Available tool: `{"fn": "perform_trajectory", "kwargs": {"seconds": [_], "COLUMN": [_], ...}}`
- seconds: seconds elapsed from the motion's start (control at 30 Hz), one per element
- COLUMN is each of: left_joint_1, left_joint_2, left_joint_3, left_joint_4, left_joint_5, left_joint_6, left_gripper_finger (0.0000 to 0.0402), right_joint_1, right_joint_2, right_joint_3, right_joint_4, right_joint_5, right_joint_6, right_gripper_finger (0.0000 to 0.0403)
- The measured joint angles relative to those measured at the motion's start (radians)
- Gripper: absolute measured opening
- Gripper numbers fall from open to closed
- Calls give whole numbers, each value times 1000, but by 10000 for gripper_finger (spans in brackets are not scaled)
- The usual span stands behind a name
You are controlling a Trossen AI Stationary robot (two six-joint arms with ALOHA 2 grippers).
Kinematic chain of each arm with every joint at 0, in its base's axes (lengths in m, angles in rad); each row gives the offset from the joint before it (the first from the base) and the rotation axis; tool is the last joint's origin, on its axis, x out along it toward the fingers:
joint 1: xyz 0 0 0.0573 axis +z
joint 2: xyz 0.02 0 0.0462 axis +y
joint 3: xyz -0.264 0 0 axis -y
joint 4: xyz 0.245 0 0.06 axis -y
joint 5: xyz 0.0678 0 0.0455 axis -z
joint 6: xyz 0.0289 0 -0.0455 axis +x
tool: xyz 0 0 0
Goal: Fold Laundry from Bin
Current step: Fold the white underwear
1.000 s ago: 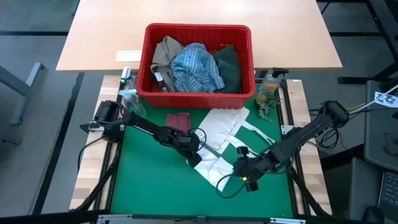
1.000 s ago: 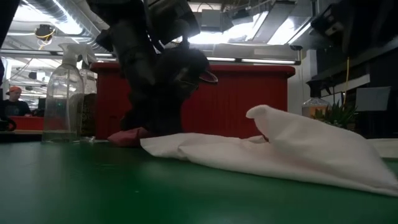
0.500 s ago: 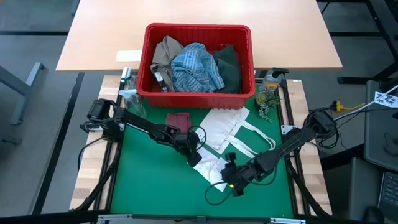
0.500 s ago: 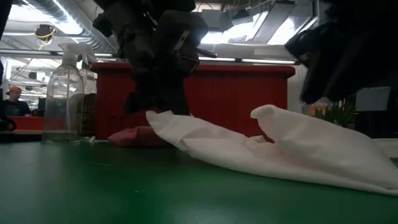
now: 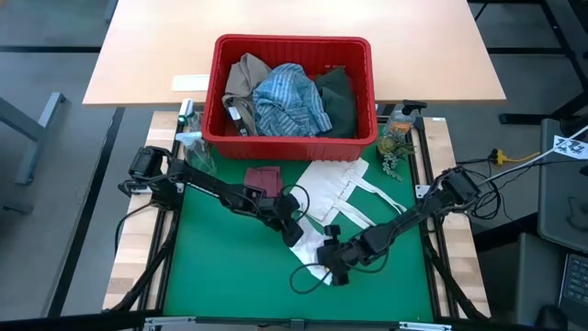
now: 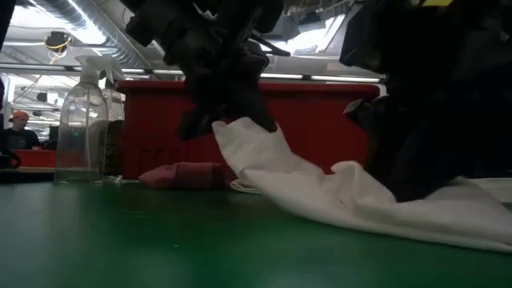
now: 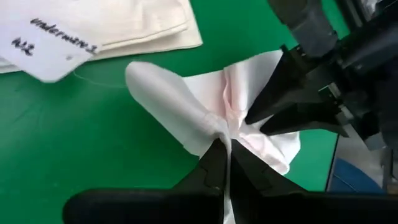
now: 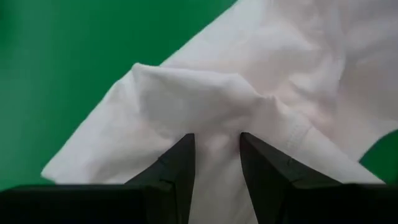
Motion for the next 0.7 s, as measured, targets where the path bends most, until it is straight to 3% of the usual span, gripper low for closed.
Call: {"fn": "perform_trajectory", "kwargs": {"seconds": [0.43,0.7], "left_joint_1": [-15,-53], "left_joint_2": [0,0], "left_joint_3": [0,0], "left_joint_4": [88,125], "left_joint_5": [0,-69], "left_joint_6": [-37,-53], "left_gripper_finger": [2,1], "right_joint_1": [2,10], "right_joint_2": [-142,-259], "right_joint_3": [36,37], "right_joint_4": [-19,-153], "right_joint_5": [-10,-29], "right_joint_6": [-3,15], "right_gripper_finger": [127,127]}}
